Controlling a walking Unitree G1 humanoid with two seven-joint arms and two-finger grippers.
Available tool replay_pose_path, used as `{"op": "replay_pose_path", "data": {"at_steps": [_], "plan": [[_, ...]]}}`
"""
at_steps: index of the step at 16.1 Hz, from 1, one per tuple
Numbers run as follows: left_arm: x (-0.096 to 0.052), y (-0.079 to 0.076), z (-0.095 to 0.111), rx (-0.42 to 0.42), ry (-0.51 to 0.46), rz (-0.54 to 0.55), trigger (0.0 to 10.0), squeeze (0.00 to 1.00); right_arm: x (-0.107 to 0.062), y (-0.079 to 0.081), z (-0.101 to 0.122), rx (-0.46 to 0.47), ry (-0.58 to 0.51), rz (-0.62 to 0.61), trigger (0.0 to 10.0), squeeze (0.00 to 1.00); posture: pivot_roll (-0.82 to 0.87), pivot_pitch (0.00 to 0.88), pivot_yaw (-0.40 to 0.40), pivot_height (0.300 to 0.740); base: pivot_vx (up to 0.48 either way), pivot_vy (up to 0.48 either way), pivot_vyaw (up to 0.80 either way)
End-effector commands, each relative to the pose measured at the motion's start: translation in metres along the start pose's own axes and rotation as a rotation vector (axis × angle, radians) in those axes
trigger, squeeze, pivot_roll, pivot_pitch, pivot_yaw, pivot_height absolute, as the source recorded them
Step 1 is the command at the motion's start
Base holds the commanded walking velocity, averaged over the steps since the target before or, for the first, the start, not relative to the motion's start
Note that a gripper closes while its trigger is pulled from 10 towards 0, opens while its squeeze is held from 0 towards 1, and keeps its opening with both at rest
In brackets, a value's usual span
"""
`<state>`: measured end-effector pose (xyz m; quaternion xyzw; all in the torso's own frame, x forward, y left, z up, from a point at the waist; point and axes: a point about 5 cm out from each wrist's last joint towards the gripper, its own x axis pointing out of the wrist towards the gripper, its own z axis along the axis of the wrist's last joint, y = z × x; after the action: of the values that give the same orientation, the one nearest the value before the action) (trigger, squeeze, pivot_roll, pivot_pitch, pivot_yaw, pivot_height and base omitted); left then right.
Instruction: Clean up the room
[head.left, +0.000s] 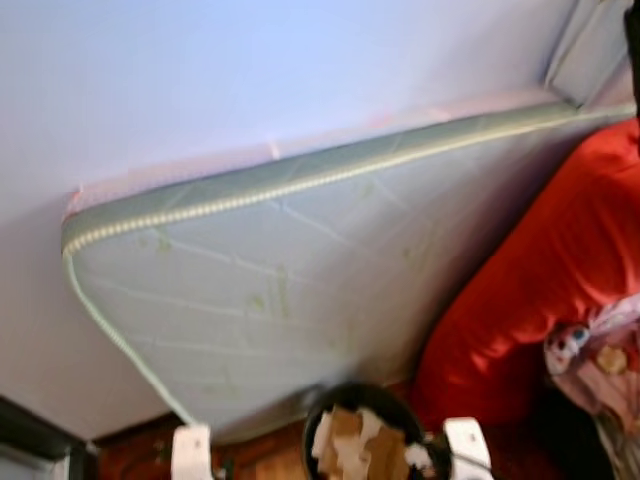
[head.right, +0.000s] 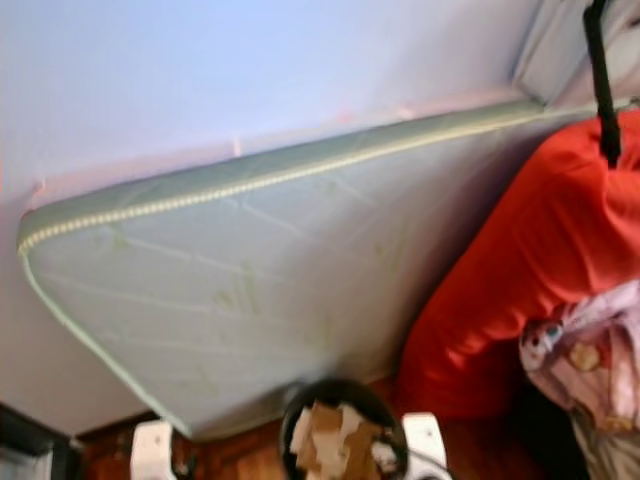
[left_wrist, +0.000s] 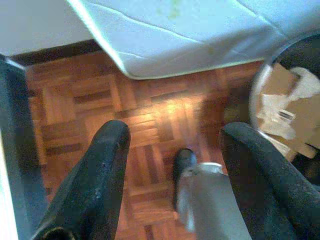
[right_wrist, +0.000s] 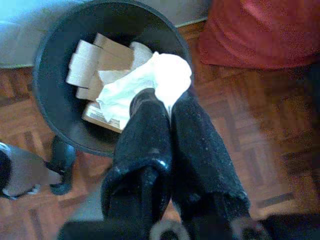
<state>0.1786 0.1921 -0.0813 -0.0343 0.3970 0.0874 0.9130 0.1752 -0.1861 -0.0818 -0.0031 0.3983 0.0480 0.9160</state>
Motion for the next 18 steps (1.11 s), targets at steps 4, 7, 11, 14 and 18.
{"op": "replay_pose_path", "data": {"at_steps": [4,7,11,14,18], "plan": [[-0.011,0.003,-0.024,-0.031,-0.007,0.017,10.0,0.00,-0.010,0.001,-0.016,-0.019,-0.018,0.057,10.0,0.00,0.07,0.204,-0.065,0.719,0.000,0.000,0.00],[-0.020,0.004,-0.038,-0.043,-0.022,0.023,10.0,0.00,-0.018,-0.001,-0.027,-0.011,-0.042,0.074,10.0,0.00,0.10,0.242,-0.073,0.719,0.000,0.000,0.00],[-0.031,0.007,-0.052,-0.043,-0.063,0.023,10.0,0.00,-0.028,-0.001,-0.040,-0.030,-0.065,0.103,10.0,0.00,0.14,0.282,-0.082,0.719,0.000,0.000,0.00],[-0.026,0.007,-0.025,-0.037,-0.209,0.033,10.0,0.00,-0.034,-0.003,-0.043,0.028,-0.122,0.086,10.0,0.00,0.16,0.295,-0.081,0.719,0.000,0.000,0.00],[-0.005,-0.001,0.073,0.019,-0.493,0.033,10.0,0.00,-0.034,-0.001,-0.041,0.076,-0.165,0.098,10.0,0.00,0.14,0.288,-0.078,0.719,0.000,0.000,0.00]]}}
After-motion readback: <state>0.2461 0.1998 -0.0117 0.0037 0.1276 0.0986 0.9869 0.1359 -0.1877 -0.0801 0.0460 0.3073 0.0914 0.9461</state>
